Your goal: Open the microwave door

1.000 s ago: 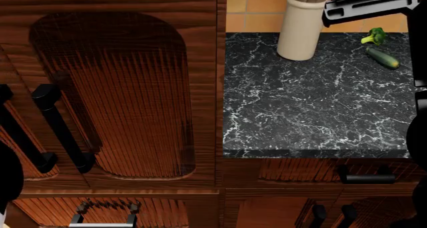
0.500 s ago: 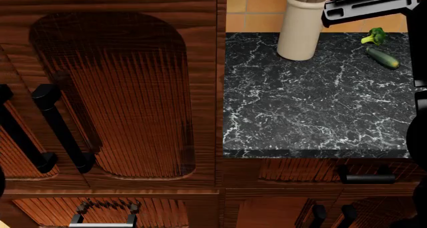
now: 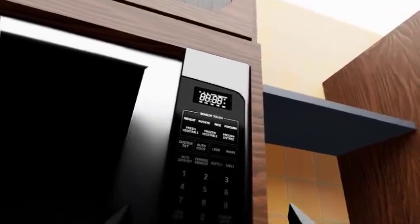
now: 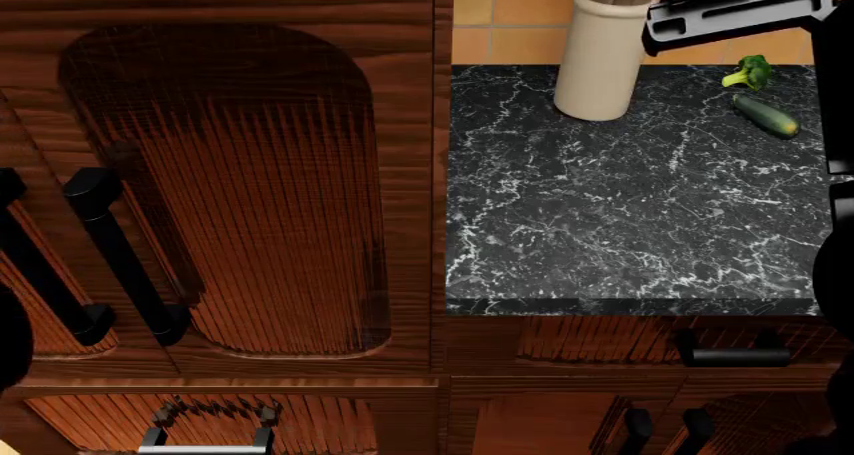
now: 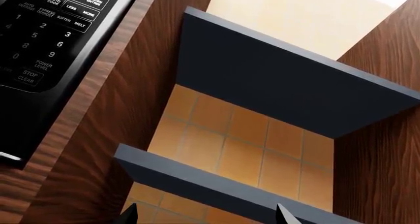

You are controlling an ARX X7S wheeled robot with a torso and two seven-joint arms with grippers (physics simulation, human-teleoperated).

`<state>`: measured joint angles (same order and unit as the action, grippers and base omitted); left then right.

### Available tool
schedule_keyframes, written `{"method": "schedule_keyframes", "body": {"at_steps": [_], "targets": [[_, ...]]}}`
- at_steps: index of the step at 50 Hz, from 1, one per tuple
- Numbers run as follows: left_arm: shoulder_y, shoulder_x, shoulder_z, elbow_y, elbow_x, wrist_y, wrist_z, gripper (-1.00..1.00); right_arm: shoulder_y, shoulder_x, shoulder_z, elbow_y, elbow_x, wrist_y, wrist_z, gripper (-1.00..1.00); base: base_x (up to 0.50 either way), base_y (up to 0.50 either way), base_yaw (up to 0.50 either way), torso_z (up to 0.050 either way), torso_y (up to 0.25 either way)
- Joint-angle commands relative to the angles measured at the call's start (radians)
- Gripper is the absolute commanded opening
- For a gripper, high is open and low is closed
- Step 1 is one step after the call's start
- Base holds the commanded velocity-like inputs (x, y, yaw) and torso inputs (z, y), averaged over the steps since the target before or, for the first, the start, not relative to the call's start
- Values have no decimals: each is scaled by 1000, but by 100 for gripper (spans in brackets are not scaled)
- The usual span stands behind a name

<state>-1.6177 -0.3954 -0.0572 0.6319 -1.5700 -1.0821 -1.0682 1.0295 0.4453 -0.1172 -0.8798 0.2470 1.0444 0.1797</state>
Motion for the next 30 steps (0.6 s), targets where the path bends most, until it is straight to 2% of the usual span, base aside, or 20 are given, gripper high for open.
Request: {"method": "schedule_keyframes", "body": {"at_steps": [1, 13, 24, 30], "targets": [[5, 71, 79, -74, 175, 34, 78, 100, 0, 2, -1, 0, 3, 0, 3, 100, 0, 0, 0, 0, 0], [-2, 117, 200, -242, 449, 140, 222, 100, 2, 8, -7, 0, 3, 0, 6, 100, 0, 0, 0, 0, 0], [-2, 127, 271, -378, 609, 236, 291, 100, 3, 13, -11, 0, 4, -1, 8, 100, 0, 0, 0, 0, 0], [20, 118, 314, -430, 717, 297, 292, 100, 3, 14, -13, 0, 6, 0, 10, 100, 0, 0, 0, 0, 0]]}}
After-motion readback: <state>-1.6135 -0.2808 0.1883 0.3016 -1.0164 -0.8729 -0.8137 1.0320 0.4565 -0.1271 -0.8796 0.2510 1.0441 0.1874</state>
